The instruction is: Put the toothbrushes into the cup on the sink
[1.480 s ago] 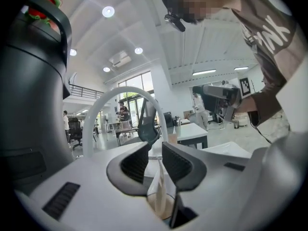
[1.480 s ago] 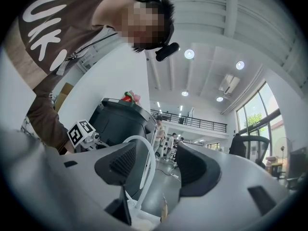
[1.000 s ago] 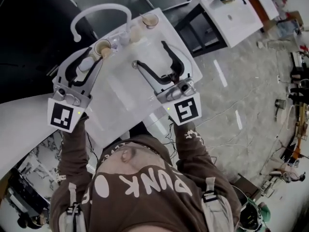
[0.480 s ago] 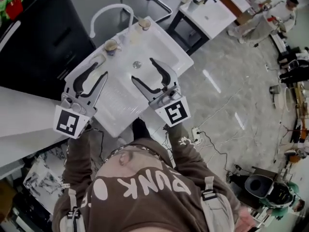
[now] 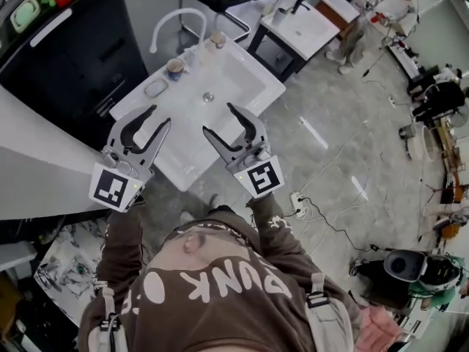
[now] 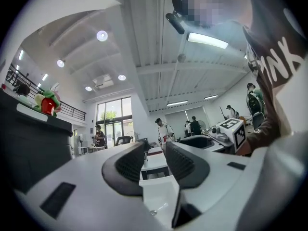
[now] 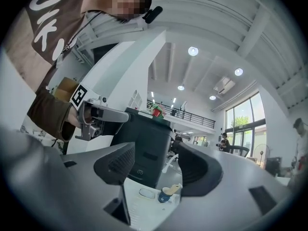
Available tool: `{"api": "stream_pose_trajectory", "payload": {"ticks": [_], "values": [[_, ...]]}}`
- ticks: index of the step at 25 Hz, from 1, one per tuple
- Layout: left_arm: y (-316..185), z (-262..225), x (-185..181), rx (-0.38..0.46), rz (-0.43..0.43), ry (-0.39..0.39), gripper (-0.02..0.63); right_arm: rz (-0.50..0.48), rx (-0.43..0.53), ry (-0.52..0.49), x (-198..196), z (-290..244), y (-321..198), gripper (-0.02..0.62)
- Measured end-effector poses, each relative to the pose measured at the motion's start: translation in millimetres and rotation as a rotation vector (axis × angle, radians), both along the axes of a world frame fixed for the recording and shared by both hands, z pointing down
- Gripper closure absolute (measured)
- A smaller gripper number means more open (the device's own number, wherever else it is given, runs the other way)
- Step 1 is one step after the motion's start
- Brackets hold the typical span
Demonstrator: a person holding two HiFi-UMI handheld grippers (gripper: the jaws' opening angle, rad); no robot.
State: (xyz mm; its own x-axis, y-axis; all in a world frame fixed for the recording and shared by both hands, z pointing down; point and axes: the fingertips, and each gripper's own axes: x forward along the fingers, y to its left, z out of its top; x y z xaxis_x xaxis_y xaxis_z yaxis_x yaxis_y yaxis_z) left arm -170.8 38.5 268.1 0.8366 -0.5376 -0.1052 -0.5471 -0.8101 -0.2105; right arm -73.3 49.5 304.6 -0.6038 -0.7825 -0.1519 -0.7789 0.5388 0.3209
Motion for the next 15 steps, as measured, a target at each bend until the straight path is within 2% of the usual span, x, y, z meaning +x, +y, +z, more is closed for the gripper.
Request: {"api": "stream_pose_trajectory", "payload": {"ticks": [10,15], "values": [[15,-3,8,0.029,-0.007,0.025,0.476,-0.012,0.072,-0.017,6,-14,16,0.327],[35,0,11,0.001,-0.018,0.008,0.477,0.001,-0.006,0.115,15,5,32,0.331]]}}
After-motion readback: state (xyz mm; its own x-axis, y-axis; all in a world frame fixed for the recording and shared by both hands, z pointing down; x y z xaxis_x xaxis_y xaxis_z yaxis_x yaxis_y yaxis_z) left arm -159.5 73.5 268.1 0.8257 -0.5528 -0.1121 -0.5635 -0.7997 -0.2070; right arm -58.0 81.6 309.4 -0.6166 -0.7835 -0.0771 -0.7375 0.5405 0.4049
